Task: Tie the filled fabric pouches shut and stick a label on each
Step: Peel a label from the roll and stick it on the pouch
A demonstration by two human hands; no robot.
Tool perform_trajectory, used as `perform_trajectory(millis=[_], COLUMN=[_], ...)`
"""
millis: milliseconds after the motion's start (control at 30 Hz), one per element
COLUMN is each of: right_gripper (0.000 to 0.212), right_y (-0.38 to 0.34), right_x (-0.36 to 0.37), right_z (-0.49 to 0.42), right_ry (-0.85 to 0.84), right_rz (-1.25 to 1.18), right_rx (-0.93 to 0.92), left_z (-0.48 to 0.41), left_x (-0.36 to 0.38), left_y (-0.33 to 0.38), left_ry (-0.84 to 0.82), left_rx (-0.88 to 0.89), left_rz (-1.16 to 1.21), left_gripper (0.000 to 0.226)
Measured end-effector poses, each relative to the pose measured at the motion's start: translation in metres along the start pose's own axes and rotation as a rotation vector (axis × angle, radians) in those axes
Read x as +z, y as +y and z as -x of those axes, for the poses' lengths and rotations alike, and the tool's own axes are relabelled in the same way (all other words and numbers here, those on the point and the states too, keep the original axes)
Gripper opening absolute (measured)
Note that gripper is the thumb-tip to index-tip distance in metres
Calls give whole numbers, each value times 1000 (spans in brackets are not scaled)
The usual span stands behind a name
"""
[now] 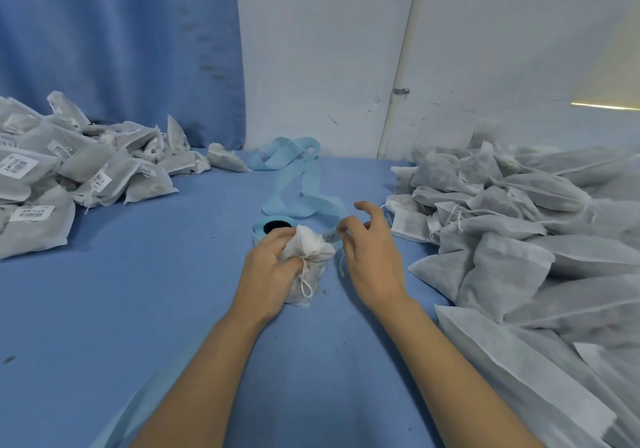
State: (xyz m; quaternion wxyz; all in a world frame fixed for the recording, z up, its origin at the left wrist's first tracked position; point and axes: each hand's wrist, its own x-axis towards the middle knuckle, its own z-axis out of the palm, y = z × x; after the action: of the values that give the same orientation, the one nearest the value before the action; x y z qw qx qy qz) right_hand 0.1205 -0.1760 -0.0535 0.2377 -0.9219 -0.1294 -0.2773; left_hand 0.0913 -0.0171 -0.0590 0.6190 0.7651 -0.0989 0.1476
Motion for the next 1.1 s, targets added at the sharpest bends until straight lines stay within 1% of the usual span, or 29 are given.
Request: perform_trajectory(millis=[100, 167, 267, 333, 400, 500, 600, 700, 867, 1000, 1100], right_gripper=[13, 17, 33, 30, 28, 35, 34, 35, 27, 27, 21], right_y=[3, 2, -3, -7, -8, -7, -12, -14, -13, -13, -13], right_x=[1, 3, 6, 7, 8, 10, 10, 12, 14, 13, 13], right_z=[4, 7, 9, 9, 11, 13, 13, 13, 14, 14, 14], right_ry=[42, 63, 58, 13, -57, -168, -215, -187, -95, -81, -59], right_rz=[-74, -185, -510, -680, -709, -734, -776, -831, -904, -924, -967], right_rx=[47, 87, 270, 389, 413, 373, 323, 307, 350, 368, 417], left_z=[0, 0, 0, 0, 0, 1, 0, 0, 1, 1, 0], left_x=[0, 0, -1, -1, -2, -2, -2, -1, -1, -1, -1], left_y=[0, 1, 4, 4, 3, 2, 1, 1, 3, 4, 3], left_ry=[4, 2, 4, 3, -6, -18, -29, -30, -33, -36, -31], left_rx=[-7, -17, -37, -49, -64, -78, -77, -69, -57, -53, -60], left_rz=[-14, 8, 79, 117, 143, 168, 181, 203, 210, 206, 185], left_gripper=[33, 34, 36, 33, 32, 27, 26, 26, 27, 26, 28])
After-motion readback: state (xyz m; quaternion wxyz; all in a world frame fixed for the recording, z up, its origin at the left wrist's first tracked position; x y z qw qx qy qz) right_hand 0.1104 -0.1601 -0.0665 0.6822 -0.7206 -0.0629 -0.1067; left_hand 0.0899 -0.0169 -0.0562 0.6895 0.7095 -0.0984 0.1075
